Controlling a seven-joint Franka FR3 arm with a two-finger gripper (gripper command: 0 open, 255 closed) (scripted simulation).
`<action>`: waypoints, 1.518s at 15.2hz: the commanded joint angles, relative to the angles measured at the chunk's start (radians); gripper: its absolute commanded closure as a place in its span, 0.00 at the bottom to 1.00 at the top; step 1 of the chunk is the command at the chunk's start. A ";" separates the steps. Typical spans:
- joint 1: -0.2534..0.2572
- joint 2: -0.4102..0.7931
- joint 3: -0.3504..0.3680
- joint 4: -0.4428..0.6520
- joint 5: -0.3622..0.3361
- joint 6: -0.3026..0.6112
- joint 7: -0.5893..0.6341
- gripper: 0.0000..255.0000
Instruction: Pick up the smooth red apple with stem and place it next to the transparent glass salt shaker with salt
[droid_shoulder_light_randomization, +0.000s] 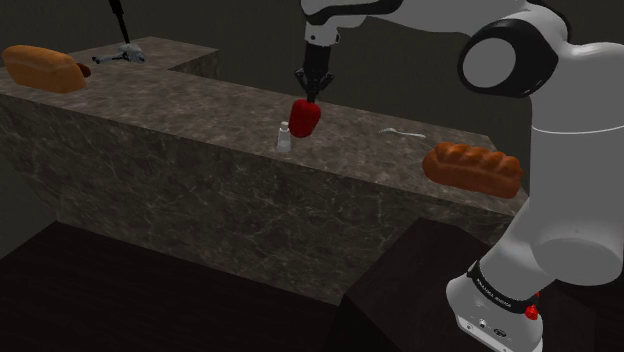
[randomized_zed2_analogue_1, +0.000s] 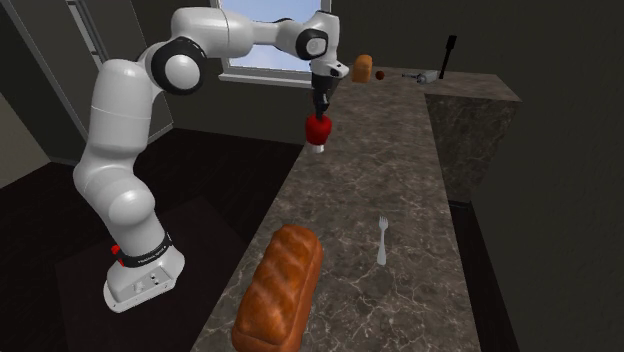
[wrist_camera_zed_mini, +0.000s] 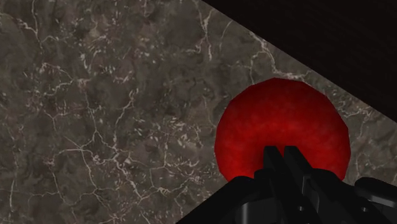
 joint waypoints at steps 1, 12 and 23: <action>0.004 -0.003 0.001 -0.031 0.000 0.029 -0.002 1.00; 0.011 0.008 0.004 -0.134 0.007 0.141 -0.014 1.00; 0.011 0.008 0.004 -0.134 0.007 0.141 -0.014 0.00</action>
